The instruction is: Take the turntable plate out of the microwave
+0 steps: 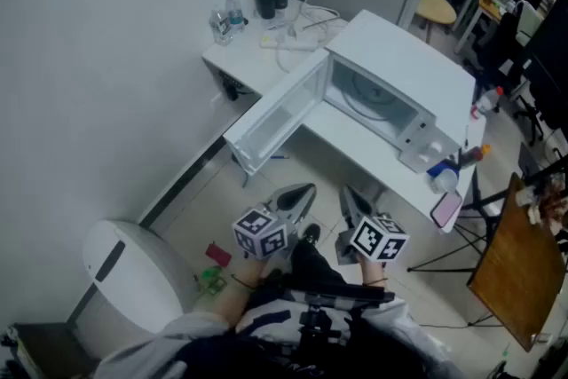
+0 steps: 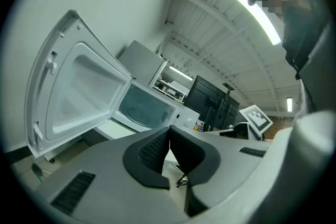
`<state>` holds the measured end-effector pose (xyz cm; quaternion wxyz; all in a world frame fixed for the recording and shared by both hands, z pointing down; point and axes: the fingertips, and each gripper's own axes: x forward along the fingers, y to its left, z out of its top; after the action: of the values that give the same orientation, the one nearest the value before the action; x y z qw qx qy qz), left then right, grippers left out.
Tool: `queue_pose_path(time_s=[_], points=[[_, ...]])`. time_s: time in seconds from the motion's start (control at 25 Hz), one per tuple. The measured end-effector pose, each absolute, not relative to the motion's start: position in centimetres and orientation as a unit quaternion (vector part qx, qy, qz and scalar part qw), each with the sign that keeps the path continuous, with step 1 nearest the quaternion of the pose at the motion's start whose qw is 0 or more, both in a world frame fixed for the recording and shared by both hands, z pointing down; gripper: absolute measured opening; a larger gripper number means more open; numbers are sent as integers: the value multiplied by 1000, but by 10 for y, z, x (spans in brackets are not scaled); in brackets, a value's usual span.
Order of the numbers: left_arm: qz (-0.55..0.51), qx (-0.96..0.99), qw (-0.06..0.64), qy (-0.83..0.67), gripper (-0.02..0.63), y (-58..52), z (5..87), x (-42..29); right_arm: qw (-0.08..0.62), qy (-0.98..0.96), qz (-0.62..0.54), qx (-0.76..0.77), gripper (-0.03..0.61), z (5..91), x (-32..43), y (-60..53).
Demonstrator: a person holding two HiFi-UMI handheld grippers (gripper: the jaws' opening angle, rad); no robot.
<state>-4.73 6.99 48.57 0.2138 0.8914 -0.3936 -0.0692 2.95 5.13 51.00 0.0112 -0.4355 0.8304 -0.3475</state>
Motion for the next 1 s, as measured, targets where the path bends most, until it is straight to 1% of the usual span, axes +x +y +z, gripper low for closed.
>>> queue_pose_path(time_s=[0.16,0.32,0.4,0.68,0.8,1.0], points=[[-71,894,220,-383,0,31,474,-34,13,821,-346,-454,5,500,44,-2],[-54,908,205,-361,0,-8,468,-14,13,808,-341,-480,10,500,60,-59],[-39,912,200,-356,0,-27,475,-5,11,799,-348,-490,65,507,72,-80],[-23,918,206,-339,0,-76,483,19,-2,770,-362,-525,108,535,106,-127],[-12,919,220,-328,0,-82,489,26,-4,758,-364,-541,148,544,114,-135],[-4,925,223,-306,0,-97,484,40,-11,731,-348,-588,181,552,132,-158]])
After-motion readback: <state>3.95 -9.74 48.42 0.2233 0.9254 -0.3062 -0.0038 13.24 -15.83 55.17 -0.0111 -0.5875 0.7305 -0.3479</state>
